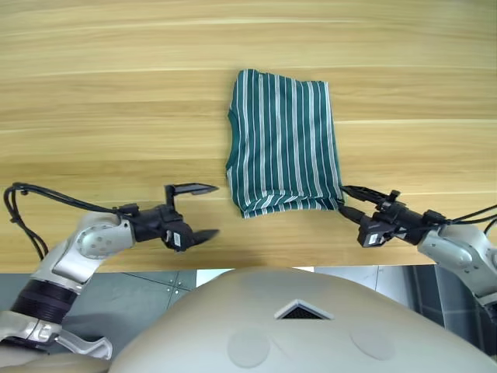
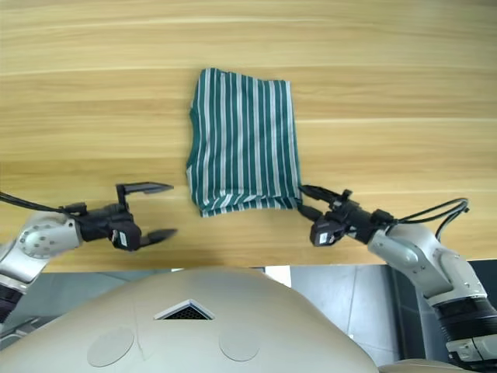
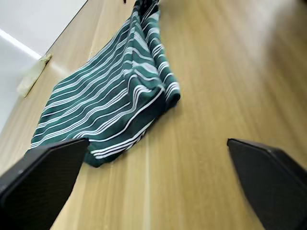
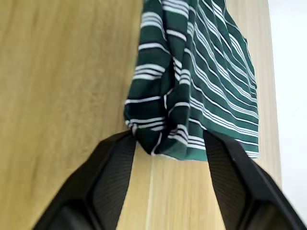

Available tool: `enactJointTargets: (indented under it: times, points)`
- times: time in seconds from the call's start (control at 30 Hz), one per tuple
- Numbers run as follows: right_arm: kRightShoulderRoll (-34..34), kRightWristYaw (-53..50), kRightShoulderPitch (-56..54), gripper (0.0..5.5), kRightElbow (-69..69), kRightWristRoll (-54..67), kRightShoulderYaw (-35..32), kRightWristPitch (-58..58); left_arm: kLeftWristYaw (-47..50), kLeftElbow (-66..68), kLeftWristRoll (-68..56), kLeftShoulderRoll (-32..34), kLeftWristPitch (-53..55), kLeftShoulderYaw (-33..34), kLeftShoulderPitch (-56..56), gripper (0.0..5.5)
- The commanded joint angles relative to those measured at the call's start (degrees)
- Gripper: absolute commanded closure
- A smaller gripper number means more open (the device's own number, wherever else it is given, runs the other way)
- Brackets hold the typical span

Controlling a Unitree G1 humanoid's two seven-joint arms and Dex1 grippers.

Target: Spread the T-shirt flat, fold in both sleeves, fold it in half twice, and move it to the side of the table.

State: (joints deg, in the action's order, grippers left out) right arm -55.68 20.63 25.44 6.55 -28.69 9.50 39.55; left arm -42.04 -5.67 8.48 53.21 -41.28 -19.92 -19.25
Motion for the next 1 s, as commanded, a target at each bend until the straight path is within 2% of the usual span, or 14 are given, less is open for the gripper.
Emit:
enactJointTargets:
  times: [0.03,0.17,0.3,0.53,0.63,0.73,1.0]
  points:
    - [-0.7,5.7,-1.1,2.93,-1.4,-2.4,4.0,-0.7,-5.4,4.1,5.5,-1.1,1.4,-5.8,2.7,0.14]
    - [-1.0,5.5,-2.8,2.93,-3.5,-2.6,3.9,-0.5,-1.8,10.2,10.3,-5.2,0.8,-7.0,8.5,0.14]
    - [-1.8,5.0,-3.2,2.93,-4.7,-2.2,2.9,0.0,2.4,16.5,14.3,-5.9,0.4,-6.5,12.0,0.14]
    - [-0.8,4.1,-5.3,2.93,-7.5,-3.2,3.6,0.8,6.5,24.4,18.8,-10.7,-2.1,-11.6,18.2,0.14]
    - [-0.7,3.9,-5.8,2.93,-8.4,-3.5,3.8,1.0,5.6,23.9,17.8,-10.4,-3.5,-13.1,17.3,0.14]
    - [-0.2,3.7,-6.8,2.93,-9.6,-4.0,4.4,1.2,4.5,23.1,16.6,-9.7,-4.4,-14.3,16.4,0.67]
    - [1.1,3.3,-9.5,4.37,-11.1,-5.2,6.8,2.0,3.1,22.8,13.2,-8.7,-6.2,-16.6,15.3,2.09]
